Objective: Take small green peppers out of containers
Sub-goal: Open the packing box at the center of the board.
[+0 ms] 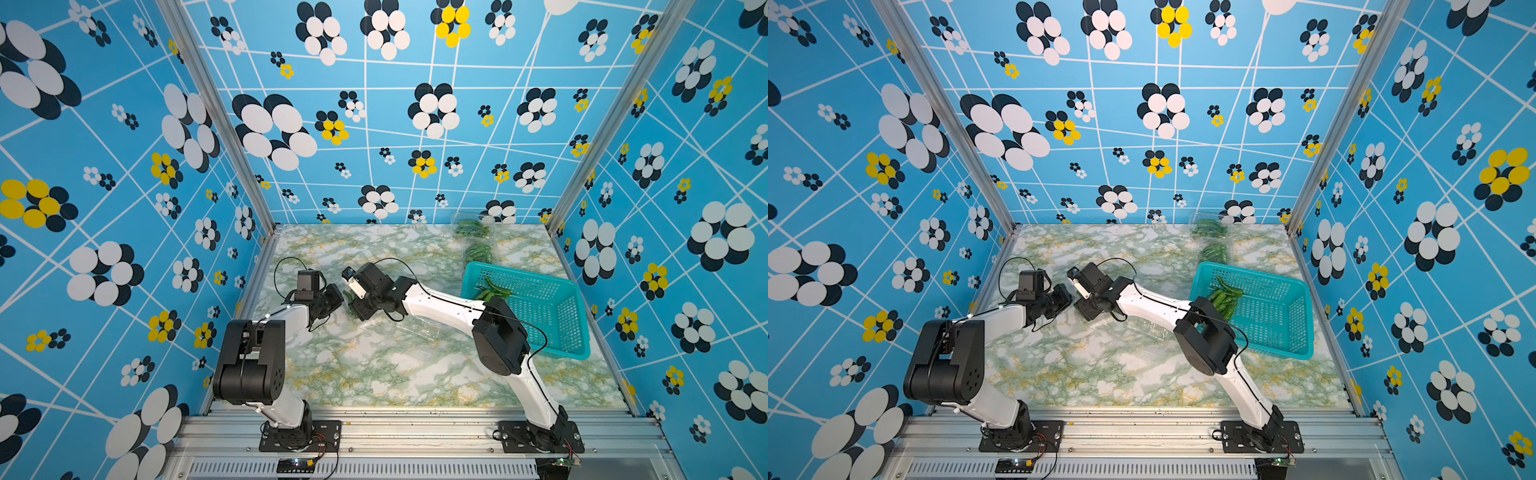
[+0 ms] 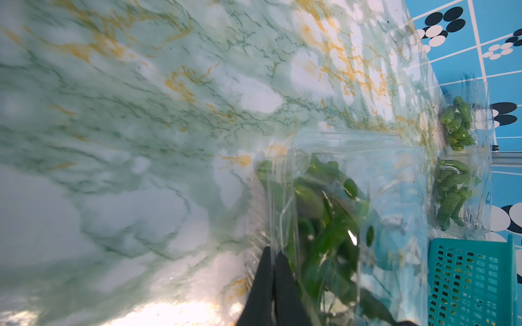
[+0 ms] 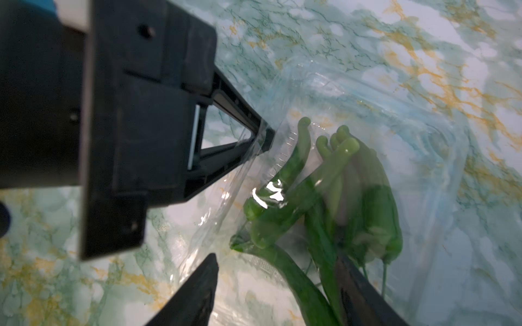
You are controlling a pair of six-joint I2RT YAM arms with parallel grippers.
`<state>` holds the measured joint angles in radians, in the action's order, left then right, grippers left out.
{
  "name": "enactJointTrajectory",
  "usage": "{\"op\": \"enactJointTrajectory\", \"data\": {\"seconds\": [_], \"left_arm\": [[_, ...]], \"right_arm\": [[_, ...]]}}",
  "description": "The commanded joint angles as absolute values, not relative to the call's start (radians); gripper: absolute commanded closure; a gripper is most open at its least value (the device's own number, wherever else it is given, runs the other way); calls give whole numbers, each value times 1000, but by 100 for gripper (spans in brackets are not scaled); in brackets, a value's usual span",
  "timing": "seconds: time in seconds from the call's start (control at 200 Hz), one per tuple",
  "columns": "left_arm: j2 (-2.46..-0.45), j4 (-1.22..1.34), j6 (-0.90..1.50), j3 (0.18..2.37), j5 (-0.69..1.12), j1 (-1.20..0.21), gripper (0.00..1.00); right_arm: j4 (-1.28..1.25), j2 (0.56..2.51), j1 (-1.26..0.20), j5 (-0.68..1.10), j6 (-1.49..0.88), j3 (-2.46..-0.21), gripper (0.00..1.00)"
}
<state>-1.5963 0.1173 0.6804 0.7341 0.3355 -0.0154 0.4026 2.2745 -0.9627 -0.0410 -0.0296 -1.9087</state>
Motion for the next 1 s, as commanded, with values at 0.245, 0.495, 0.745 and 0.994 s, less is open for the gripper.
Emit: {"op": "enactJointTrajectory", "data": {"seconds": [0.245,0.495,0.745,0.994], "left_arm": [[-1604,110,663,755,325,-28,93],[-1600,106,663,755,325,-28,92],[-1601,109,663,755,329,-28,92],[-1603,110,661,755,331,-28,92]], "right_arm": [[378,2352,-1008,-127,-63,-1978,33],[346,2391,-1030,-189,-94,-1976,33],[356,2419,-1038,-299,-86,-1989,43],[371,2442,-1038,-316,-79,-1994,65]]}}
